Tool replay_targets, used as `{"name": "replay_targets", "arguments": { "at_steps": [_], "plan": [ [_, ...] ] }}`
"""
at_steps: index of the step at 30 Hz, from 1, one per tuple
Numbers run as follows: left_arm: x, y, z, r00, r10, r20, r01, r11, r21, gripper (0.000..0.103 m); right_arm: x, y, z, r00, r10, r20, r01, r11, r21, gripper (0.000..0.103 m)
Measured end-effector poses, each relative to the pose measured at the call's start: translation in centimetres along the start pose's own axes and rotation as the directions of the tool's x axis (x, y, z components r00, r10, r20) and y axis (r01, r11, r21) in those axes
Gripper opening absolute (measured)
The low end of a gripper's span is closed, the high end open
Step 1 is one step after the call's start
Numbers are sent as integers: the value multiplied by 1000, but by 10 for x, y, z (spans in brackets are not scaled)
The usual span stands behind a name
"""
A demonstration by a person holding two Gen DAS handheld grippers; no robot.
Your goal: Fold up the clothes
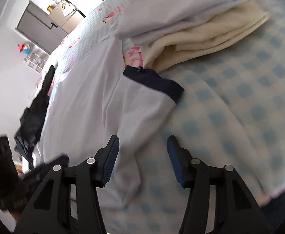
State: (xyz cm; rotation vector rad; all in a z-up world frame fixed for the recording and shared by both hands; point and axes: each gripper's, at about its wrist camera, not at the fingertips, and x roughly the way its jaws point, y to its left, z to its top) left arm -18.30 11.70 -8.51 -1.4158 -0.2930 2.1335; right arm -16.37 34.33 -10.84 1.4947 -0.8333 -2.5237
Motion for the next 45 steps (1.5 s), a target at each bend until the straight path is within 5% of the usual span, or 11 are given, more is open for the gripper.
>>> {"name": "replay_targets", "arguments": {
  "at_steps": [5,14,16,20,26,28,29,30,37,40,45],
  "plan": [
    [15,11,-14,999,1,-54,-3,999,-54,40,10,5,14,998,-56,29,57,998,-26,7],
    [37,8,-15,996,-33,-88,26,997,-77,45,-45,-2,36,950,-244,193,265,960,-92,3],
    [31,0,-14,997,-32,-74,28,998,-52,45,-44,-21,32,974,-176,145,181,983,-24,4],
    [21,2,-12,995,-85,-55,81,994,-66,45,-39,-41,19,994,92,65,-98,990,99,50],
    [12,7,1,993,-113,-12,113,992,-57,45,-15,-25,23,990,138,42,-141,987,74,76],
    [5,12,9,996,-93,11,93,994,-59,45,-3,-21,29,989,142,38,-144,987,68,57],
    [1,14,12,996,-90,22,91,994,-64,45,5,-18,33,992,127,25,-128,991,39,16],
    [-1,16,14,995,-96,28,98,993,-66,45,4,-22,29,998,68,15,-68,998,10,5],
    [43,24,7,995,-20,-100,17,999,-36,46,-58,-17,26,960,-163,228,185,980,-78,2],
    [33,14,11,996,-25,-89,25,1000,2,46,-28,-39,19,987,-119,109,115,993,40,2],
    [9,14,25,996,-91,-24,90,995,-33,47,-50,-47,5,982,17,188,-30,997,66,4]
  ]
}}
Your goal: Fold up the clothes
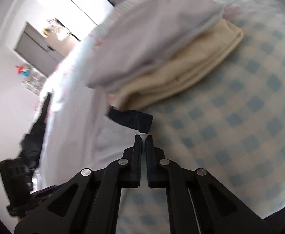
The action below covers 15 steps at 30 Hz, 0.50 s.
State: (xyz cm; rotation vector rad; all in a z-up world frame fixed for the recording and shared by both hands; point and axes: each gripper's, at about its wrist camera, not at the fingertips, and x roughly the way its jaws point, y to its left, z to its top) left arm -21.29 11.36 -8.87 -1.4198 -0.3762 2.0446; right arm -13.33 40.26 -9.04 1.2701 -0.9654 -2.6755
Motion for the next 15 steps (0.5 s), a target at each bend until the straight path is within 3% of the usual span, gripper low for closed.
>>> {"name": "replay_targets", "arguments": {
  "at_steps": [2,3,4,5,7,8,9,13,14,15],
  "plan": [
    [-1,-1,7,1000,-13,10,13,1000,-15,47,-4,-3,2,1000,-11,9,11,1000,16,10],
    [0,-3,8,1000,-3,14,3,1000,-10,47,-4,-5,4,997,-76,6,76,996,44,26],
    [2,-8,10,1000,6,23,-7,1000,10,47,-5,-7,6,989,-145,0,144,987,73,35],
    [5,-14,12,999,15,33,-16,999,32,47,-9,-13,8,987,-160,-5,160,982,105,43],
    [16,-24,20,1000,28,5,-28,996,82,47,-13,-23,8,996,-87,-6,87,986,144,53],
    [20,-27,23,999,34,-6,-33,995,96,47,-10,-25,7,999,-44,-29,48,988,146,67],
    [24,-29,26,999,40,-16,-38,993,108,47,-7,-26,6,998,0,-56,8,989,147,73],
    [29,-31,31,1000,15,-18,-13,994,105,47,17,-19,-1,992,56,-111,-48,996,74,72],
    [30,-28,30,1000,6,-24,-4,996,88,47,23,-16,-3,993,54,-105,-49,998,45,56],
    [30,-25,28,1000,-2,-30,4,997,71,47,27,-12,-3,993,51,-109,-48,998,26,29]
  ]
}}
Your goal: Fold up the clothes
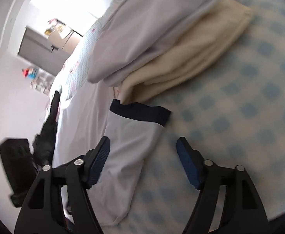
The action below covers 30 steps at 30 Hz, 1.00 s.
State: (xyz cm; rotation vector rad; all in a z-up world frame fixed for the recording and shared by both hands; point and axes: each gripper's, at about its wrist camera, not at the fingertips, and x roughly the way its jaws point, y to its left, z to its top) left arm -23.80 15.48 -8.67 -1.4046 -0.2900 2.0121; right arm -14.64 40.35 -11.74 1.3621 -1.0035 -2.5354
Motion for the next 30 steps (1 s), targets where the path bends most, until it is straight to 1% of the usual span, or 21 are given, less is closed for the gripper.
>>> {"name": "replay_targets", "arguments": {
  "at_steps": [1,2,3,4,7,8,9,10,11,12,13,14,15,17,19,20,22,25,27,28,30],
  "plan": [
    [-2,4,-2,1000,0,-4,0,1000,-17,47,10,8,3,1000,-9,-8,9,1000,-13,20],
    [-4,7,-4,1000,0,-9,0,999,-33,47,9,15,4,1000,4,-6,-4,999,-40,9],
    [-10,12,-6,1000,4,-5,-4,999,-43,47,7,22,5,1000,20,-3,-20,997,-69,6],
    [-18,19,-8,1000,9,14,-8,998,-67,47,6,35,5,999,45,10,-44,993,-106,5],
    [-43,41,-13,997,25,76,-13,989,-145,48,19,93,10,990,139,4,-135,966,-219,5],
    [-49,50,-15,996,26,86,-12,987,-161,48,22,104,4,988,154,-25,-155,956,-250,5],
    [-57,59,-18,993,48,111,-25,981,-194,48,25,114,-4,985,165,-56,-175,944,-280,5],
    [-67,69,-22,984,91,151,-54,970,-235,48,29,124,-11,980,176,-88,-195,931,-309,5],
    [-72,75,-25,980,98,170,-52,965,-257,48,39,129,-24,985,127,-119,-161,926,-342,6],
    [-77,81,-28,977,100,187,-45,960,-277,48,47,129,-32,984,97,-148,-145,923,-357,9],
    [-77,82,-29,979,89,185,-35,960,-278,48,56,128,-41,977,82,-195,-149,922,-358,12],
    [-77,84,-30,981,76,179,-24,960,-278,48,64,126,-50,968,74,-242,-158,924,-348,22],
    [-77,85,-30,983,63,174,-13,961,-277,48,58,127,-54,966,83,-243,-169,919,-355,29],
    [-76,85,-32,986,37,163,8,964,-267,49,44,129,-62,966,106,-237,-191,908,-374,33],
    [-69,80,-30,988,-9,154,48,966,-254,53,31,131,-69,965,128,-231,-213,895,-392,36],
    [-66,77,-29,988,-27,149,65,966,-252,53,17,131,-69,973,130,-188,-198,891,-409,37],
    [-58,69,-27,989,-50,139,84,966,-245,53,-6,126,-62,984,137,-111,-171,900,-401,38],
    [-48,55,-26,990,-58,126,84,973,-214,53,-17,106,-42,996,93,-8,-91,950,-299,43],
    [-44,46,-26,991,-65,114,86,979,-187,53,-6,100,-33,1000,24,-11,-26,969,-244,45],
    [-40,41,-25,993,-68,101,85,981,-172,53,-2,94,-31,1000,0,-30,-6,974,-226,45],
    [-33,36,-29,994,-86,63,94,984,-148,53,2,83,-34,998,-21,-55,9,977,-214,45]
  ]
}}
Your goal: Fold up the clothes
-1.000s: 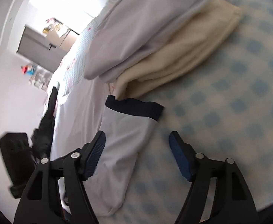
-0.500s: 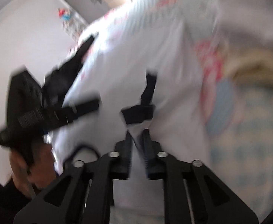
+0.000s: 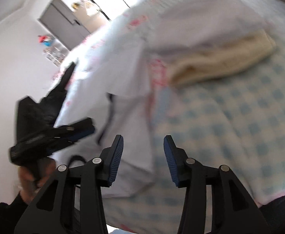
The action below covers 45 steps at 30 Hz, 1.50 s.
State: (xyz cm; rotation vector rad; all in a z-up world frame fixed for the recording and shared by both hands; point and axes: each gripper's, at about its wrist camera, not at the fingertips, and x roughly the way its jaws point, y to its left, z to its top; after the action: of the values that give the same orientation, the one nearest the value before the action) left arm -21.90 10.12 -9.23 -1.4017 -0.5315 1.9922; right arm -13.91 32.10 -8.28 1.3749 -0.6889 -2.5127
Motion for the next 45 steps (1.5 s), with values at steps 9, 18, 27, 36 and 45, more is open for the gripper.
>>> {"name": "replay_targets", "arguments": {
  "at_steps": [9,18,27,36,45],
  "plan": [
    [25,0,-5,992,123,-38,-122,992,36,10,19,16,-24,993,-15,-113,1,992,-127,53],
    [-5,-2,2,978,205,42,-208,974,89,3,2,13,-36,981,-169,-93,152,974,-169,54],
    [-23,17,-1,977,202,68,-206,977,48,9,-1,8,-25,974,-194,-116,176,973,-146,55],
    [2,-13,1,998,67,10,-67,981,183,28,33,26,20,987,-135,-90,115,974,-196,64],
    [19,-4,-2,970,240,-27,-231,955,188,18,37,3,-8,966,-240,-92,216,953,-211,57]
  ]
}}
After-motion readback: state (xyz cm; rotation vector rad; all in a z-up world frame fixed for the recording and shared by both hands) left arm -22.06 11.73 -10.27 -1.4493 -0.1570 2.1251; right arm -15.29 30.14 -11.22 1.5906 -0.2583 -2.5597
